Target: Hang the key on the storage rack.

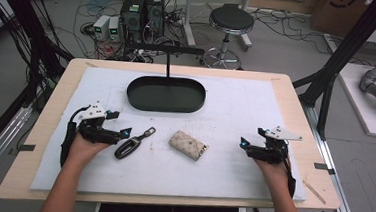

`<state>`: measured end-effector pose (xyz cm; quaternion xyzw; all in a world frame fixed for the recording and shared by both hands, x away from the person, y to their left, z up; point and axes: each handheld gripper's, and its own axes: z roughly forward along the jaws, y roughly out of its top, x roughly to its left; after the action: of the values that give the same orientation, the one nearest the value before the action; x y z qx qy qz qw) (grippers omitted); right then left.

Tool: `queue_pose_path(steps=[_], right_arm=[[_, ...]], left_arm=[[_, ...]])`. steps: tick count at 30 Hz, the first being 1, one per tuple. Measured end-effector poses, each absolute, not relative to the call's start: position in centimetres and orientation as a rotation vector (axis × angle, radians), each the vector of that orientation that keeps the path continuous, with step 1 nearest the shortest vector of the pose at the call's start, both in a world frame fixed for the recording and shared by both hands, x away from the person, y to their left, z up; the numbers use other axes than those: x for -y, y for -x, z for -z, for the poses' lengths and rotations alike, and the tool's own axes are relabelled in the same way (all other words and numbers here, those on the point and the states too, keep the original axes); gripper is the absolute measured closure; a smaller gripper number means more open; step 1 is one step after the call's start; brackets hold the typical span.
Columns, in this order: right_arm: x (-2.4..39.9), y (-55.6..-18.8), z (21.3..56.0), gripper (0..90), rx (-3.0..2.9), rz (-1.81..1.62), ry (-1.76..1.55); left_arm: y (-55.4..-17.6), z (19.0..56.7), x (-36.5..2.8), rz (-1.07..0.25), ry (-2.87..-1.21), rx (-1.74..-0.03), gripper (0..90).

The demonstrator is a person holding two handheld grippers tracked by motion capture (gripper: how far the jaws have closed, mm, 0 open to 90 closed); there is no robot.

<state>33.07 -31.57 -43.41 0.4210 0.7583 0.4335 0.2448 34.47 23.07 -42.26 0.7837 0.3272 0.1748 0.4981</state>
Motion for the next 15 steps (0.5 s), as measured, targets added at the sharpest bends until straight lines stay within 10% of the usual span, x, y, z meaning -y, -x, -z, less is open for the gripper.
queue_pose_path(steps=[15], right_arm=[[31.39,-33.06,43.24,20.0,-2.068,-1.177,-1.129]], left_arm=[[-34.39,42.53,-22.59,-0.408,-1.909,-0.791,16.3]])
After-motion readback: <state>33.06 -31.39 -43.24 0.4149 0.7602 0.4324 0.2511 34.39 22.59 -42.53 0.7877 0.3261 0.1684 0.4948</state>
